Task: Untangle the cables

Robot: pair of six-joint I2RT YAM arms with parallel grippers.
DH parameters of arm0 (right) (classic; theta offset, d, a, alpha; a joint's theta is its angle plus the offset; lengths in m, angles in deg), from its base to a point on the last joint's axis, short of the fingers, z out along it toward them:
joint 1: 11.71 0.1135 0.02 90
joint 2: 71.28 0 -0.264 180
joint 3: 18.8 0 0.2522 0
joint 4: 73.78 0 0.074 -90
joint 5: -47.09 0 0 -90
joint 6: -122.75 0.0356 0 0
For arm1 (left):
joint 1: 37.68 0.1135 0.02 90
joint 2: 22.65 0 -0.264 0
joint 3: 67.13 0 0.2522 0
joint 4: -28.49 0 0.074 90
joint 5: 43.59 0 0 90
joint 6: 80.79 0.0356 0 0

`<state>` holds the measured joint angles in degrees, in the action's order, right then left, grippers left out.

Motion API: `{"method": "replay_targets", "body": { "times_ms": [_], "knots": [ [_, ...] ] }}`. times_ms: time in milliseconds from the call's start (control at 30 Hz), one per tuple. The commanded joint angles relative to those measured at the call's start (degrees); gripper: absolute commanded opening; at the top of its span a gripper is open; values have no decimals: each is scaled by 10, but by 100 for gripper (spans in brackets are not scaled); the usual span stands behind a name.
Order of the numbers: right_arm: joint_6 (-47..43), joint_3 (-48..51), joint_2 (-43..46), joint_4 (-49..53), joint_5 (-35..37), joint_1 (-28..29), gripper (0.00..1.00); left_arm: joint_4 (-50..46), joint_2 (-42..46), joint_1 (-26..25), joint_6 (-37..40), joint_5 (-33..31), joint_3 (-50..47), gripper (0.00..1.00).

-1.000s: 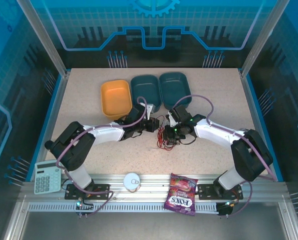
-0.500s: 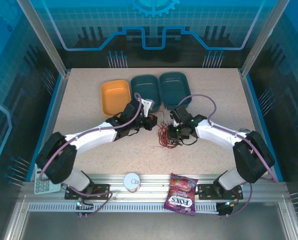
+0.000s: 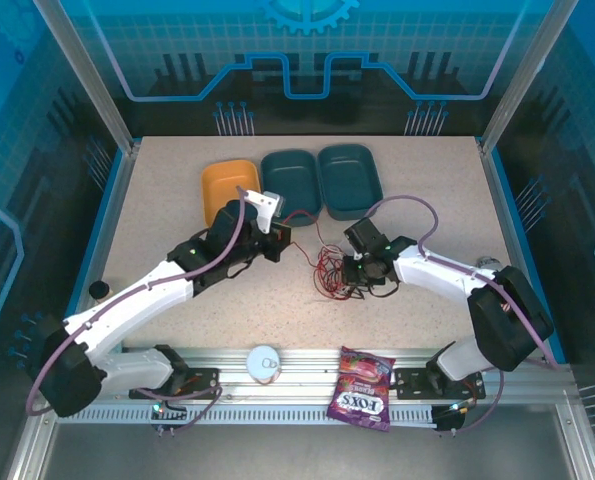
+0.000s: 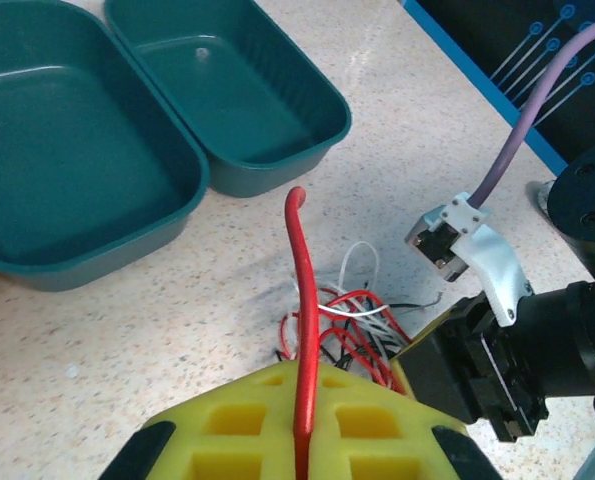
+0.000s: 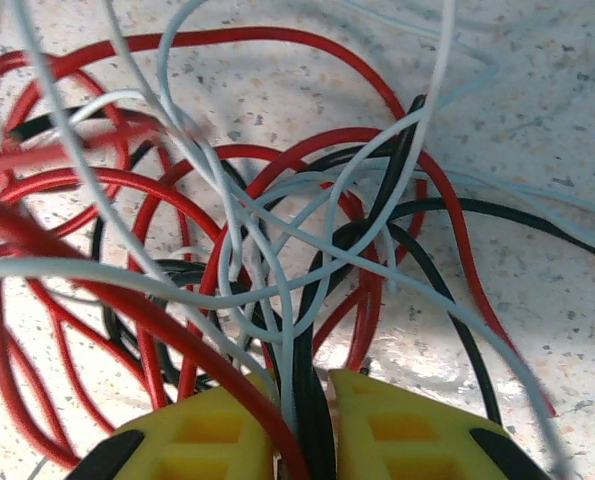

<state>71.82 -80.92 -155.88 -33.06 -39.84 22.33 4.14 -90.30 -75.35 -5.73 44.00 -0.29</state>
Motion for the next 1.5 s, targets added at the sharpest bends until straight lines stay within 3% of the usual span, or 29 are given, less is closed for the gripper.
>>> {"method": "replay_targets", "body": {
  "times_ms": [0, 900, 1300, 1467],
  "knots": [
    [13, 8, 14, 5, 16, -9, 21, -44, 30, -3, 26, -49, -5, 0],
    [36, 56, 71, 14, 57, -42, 24, -104, 142, 5, 46, -224, -16, 0],
    [26, 38, 92, 36, 58, -43, 25, -111, 146, 8, 61, -207, -2, 0],
    [14, 21, 109, 54, 68, -33, 36, -92, 138, 8, 61, -182, -6, 0]
  ]
}}
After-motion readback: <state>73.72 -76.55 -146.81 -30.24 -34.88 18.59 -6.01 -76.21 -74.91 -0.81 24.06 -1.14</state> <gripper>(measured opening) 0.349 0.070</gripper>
